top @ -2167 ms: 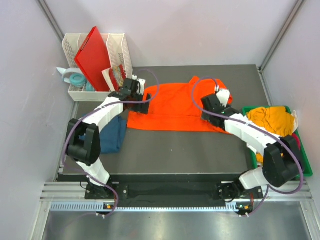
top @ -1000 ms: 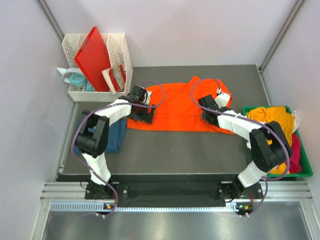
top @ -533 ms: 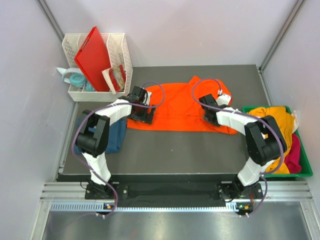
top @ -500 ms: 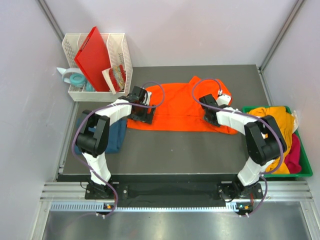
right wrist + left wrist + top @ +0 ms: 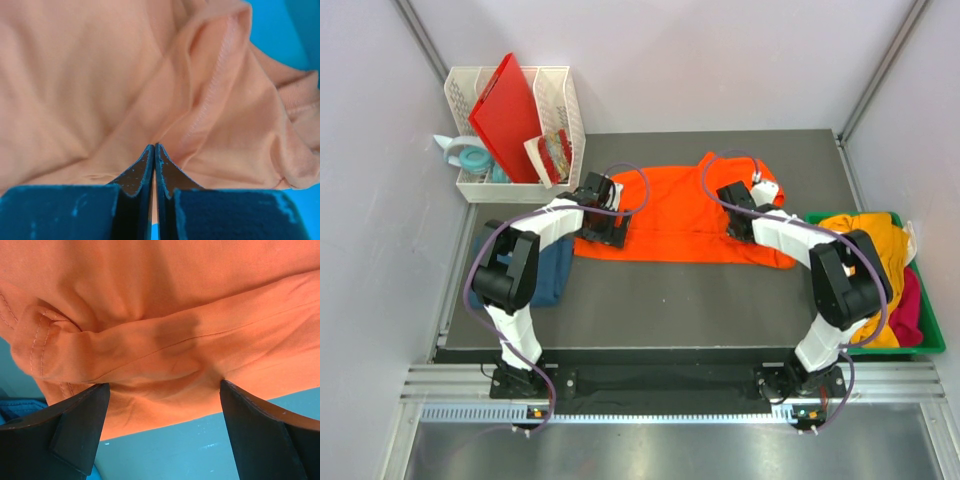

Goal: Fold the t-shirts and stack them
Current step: Fold the flattened tshirt in 1/3 of the way

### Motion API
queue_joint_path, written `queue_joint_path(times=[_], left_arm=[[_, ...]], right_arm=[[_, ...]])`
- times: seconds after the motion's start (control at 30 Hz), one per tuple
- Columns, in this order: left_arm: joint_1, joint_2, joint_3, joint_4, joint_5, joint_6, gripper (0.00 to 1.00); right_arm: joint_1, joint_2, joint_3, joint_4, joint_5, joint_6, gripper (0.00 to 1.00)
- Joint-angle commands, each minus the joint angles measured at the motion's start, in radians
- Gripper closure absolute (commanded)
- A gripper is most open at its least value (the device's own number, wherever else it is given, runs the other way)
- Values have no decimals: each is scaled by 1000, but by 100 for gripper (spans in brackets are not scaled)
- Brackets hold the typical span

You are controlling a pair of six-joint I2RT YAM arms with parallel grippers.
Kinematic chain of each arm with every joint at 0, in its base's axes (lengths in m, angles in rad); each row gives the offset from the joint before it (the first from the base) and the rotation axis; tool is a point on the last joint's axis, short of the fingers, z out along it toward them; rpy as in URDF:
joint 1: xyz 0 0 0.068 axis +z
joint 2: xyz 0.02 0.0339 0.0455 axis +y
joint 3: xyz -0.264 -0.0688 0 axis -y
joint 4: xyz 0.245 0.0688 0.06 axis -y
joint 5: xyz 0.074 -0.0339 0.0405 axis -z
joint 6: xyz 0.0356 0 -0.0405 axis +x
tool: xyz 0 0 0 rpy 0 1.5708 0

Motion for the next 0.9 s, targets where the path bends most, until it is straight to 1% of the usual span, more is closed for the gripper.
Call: queue_joint_path(times=[0.0, 0.2, 0.33, 0.8, 0.87], left_arm=[[-1, 13, 27, 11, -5, -11, 5], [-1, 12, 28, 9, -7, -11, 5], [-1, 13, 24, 12, -5, -9, 5], [-1, 30, 35, 6, -3, -9, 5], [-2, 36, 37, 6, 0, -11, 5]], right_arm=[[8, -20, 125, 37, 38, -51, 100], [1, 60, 252, 15, 29, -76, 100], [-7, 141, 328, 11, 17, -88, 100], [-3, 363, 499, 28, -108, -200, 100], [-6, 376, 506, 35, -132, -218, 95]])
